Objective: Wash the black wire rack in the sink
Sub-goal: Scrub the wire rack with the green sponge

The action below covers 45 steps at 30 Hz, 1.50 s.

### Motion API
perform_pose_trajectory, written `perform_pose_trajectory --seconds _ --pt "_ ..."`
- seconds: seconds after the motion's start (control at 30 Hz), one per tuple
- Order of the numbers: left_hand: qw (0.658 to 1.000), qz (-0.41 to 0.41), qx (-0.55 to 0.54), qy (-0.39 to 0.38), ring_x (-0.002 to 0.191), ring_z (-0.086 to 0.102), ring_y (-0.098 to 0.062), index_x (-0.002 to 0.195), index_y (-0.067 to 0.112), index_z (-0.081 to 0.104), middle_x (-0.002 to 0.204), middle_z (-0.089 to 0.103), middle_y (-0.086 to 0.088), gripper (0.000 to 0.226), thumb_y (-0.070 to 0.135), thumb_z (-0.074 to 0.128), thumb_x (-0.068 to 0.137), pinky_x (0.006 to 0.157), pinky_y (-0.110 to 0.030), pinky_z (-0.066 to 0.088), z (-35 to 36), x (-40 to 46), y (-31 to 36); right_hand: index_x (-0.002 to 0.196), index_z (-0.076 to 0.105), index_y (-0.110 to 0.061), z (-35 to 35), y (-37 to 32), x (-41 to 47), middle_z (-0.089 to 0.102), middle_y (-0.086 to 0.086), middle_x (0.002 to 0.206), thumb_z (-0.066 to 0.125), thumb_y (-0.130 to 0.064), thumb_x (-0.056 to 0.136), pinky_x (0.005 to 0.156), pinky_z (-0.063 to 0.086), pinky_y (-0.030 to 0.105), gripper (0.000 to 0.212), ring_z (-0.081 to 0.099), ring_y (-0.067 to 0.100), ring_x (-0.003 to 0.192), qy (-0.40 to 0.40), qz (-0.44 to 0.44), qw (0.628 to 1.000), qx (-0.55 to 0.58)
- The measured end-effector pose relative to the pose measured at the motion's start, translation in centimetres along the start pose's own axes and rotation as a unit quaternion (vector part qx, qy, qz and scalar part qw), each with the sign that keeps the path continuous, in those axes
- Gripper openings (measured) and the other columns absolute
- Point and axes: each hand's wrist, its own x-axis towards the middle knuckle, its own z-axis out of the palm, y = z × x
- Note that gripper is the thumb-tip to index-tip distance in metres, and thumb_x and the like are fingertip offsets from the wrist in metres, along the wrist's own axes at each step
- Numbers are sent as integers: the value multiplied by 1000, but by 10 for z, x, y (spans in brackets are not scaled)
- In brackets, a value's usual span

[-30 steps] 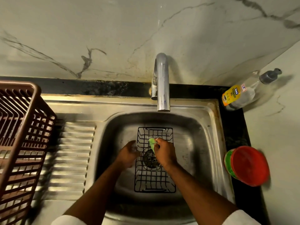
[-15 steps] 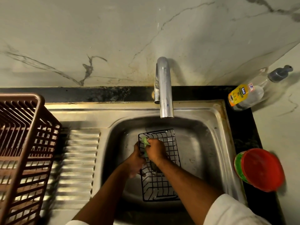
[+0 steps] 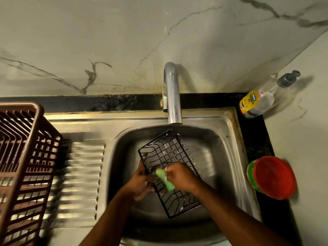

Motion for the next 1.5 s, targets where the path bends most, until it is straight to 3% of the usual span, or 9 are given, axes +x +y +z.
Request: perform_pose_trajectory --seconds 0.13,0.53,0.63,0.83,1.0,1.13,1.23,1.37,1.5 --pt "999 32 25 -14 125 59 -47 148 59 30 144 53 -13 106 -27 41 88 78 -68 57 17 -6 9 122 70 -17 3 -31 21 75 5 104 60 -19 100 74 59 29 25 70 20 89 224 -25 974 23" --pt "989 116 -29 90 113 61 -23 157 39 27 151 45 -14 102 -32 36 85 62 -32 60 29 -16 16 119 66 -19 33 -4 -49 67 5 115 56 -14 101 91 53 32 22 63 17 101 -44 6 975 -216" --pt "987 115 -46 100 127 56 -36 155 44 29 155 42 -15 101 -31 35 87 60 -32 60 34 -20 13 116 69 -20 14 -6 -56 69 2 112 61 -15 97 95 53 34 21 64 14 99 -109 -11 968 -225" --pt "978 133 68 144 130 56 -31 159 41 20 157 41 -9 97 -23 43 90 63 -33 59 44 -28 24 120 66 -11 1 -23 -27 68 10 114 59 -18 98 90 54 36 24 66 26 104 8 -39 933 -357" --pt "960 186 80 193 88 70 6 145 33 39 113 63 10 90 -32 31 84 64 -18 57 57 -22 24 119 62 -14 43 -18 -28 66 11 111 52 -15 100 77 50 34 21 64 25 93 -93 -54 930 -351" --pt "951 190 100 223 101 65 -8 145 38 40 118 65 8 86 -25 39 87 87 -36 54 52 -20 20 124 68 -23 43 14 -40 69 9 116 63 -5 89 92 55 38 40 67 27 105 -139 -90 911 -379" --pt "956 166 96 223 99 67 -10 135 43 45 116 67 6 85 -26 39 86 84 -37 58 49 -15 13 113 73 -16 20 8 -42 71 7 106 63 -13 94 91 56 38 22 68 20 96 -148 -86 917 -362" --pt "958 158 149 185 110 69 -17 157 47 26 127 65 7 107 -27 39 80 93 -51 60 46 -4 13 125 63 -15 7 1 -29 62 7 115 58 -14 98 91 54 35 27 63 23 105 0 -82 930 -357" --pt "950 153 181 201 112 69 -23 153 53 28 131 66 2 107 -24 40 80 88 -50 62 45 2 15 123 60 -16 33 5 -31 68 5 110 50 -21 103 81 53 31 23 66 20 95 -49 -61 920 -385"
